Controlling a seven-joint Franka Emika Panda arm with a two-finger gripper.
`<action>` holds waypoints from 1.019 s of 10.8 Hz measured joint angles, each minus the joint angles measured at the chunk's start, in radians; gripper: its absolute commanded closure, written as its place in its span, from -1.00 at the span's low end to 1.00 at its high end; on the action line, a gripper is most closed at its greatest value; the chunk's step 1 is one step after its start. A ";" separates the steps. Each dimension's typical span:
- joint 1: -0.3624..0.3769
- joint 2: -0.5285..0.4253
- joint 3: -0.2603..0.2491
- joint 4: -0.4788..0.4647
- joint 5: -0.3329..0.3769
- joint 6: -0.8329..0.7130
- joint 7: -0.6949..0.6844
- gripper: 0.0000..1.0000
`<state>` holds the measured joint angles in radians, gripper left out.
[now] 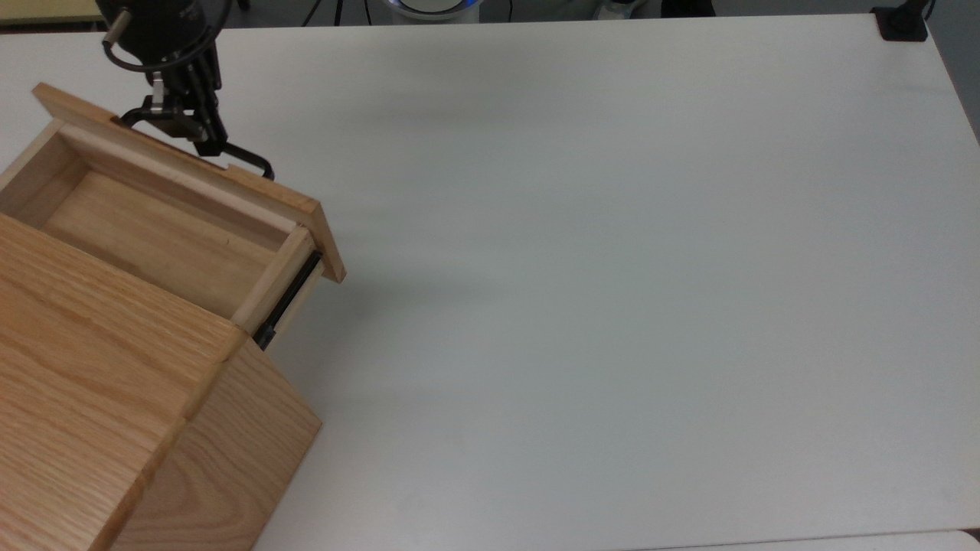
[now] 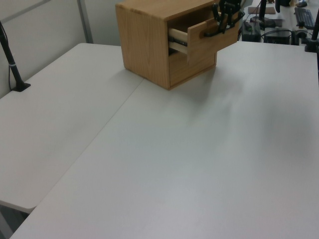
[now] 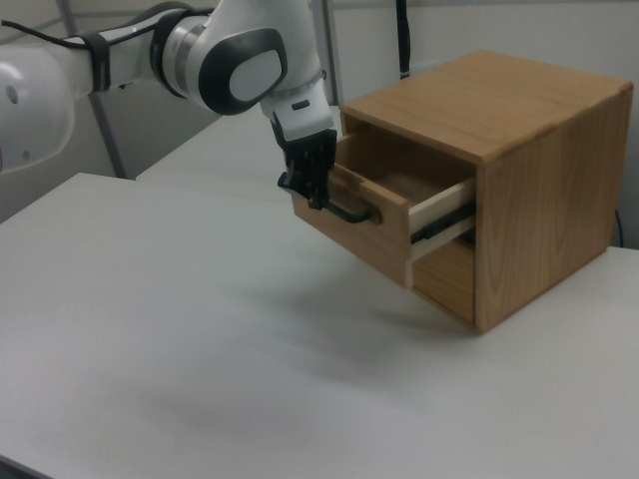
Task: Open the drawer by sliding it
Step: 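Pull the handle outward, sliding the upper drawer out of the cabinet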
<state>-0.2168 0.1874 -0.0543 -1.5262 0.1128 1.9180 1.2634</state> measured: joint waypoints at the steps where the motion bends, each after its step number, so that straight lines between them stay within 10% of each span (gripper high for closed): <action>1: -0.001 -0.005 0.004 0.001 -0.003 -0.035 0.002 0.91; 6: -0.003 -0.044 0.027 -0.010 -0.005 -0.208 0.026 0.73; 9: -0.003 -0.071 0.040 -0.031 -0.005 -0.246 0.022 -0.67; 11: -0.003 -0.076 0.061 -0.033 -0.005 -0.261 0.017 -1.00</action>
<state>-0.2194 0.1111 0.0072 -1.5596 0.1073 1.6573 1.2807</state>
